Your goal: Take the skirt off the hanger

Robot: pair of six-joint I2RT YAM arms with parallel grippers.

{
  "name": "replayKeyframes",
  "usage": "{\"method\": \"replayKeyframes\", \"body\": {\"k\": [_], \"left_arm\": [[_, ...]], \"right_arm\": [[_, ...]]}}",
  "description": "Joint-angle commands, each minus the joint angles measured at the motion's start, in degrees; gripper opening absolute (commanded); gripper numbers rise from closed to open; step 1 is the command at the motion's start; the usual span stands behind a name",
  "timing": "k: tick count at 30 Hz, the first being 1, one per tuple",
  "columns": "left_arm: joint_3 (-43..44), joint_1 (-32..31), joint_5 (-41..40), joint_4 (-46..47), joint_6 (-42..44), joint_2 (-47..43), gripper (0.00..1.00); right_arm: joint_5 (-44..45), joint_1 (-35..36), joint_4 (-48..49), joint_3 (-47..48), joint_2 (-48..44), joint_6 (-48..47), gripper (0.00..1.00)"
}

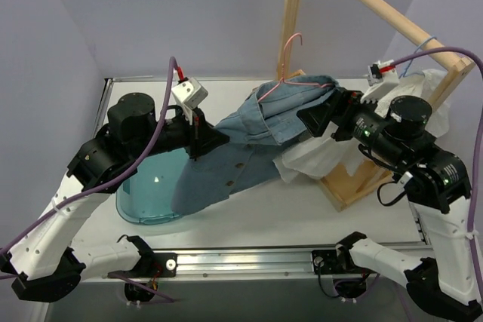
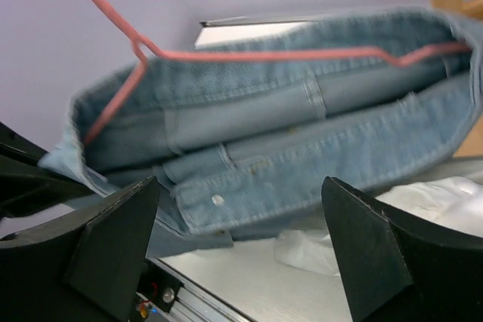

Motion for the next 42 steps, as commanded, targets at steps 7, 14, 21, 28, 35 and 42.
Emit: {"method": "replayKeyframes", "body": {"k": [7,14,21,28,35,42], "left_arm": [[-2.51,0.66,-4.81,-3.25,-1.75,-4.24,0.02],[-1.55,0.57,-4.29,-4.04,-3.33,-4.51,0.02],[-1.19,0.57,-2.18,-3.96,-5.09,-4.06,0.02],[-0.85,0.57,-1.47,-4.05,-5.26,-4.15,0.02],[-1.28,0.66,-5.06,-5.01,-5.01,-5.11,0.42],[-3.04,0.65,-6.05,-7.48,-3.51,-6.88,0.72]], "right_arm": [[-6.47,2.95,18.14,0.60,6.35,4.68,0.83],[-2.98,6.11,20.87,-0.54,11.62,2.58,0.82],[1.60,8.66,24.03,-2.56,14.61,-0.68,0.72],[8.10,13.40,24.73,-5.37,16.81,-3.49,0.45],[22.42,17.01,21.49,-5.64,16.29,-2.00,0.00],[25.26,17.28,16.57,-1.17,15.49,-3.40,0.00]]}}
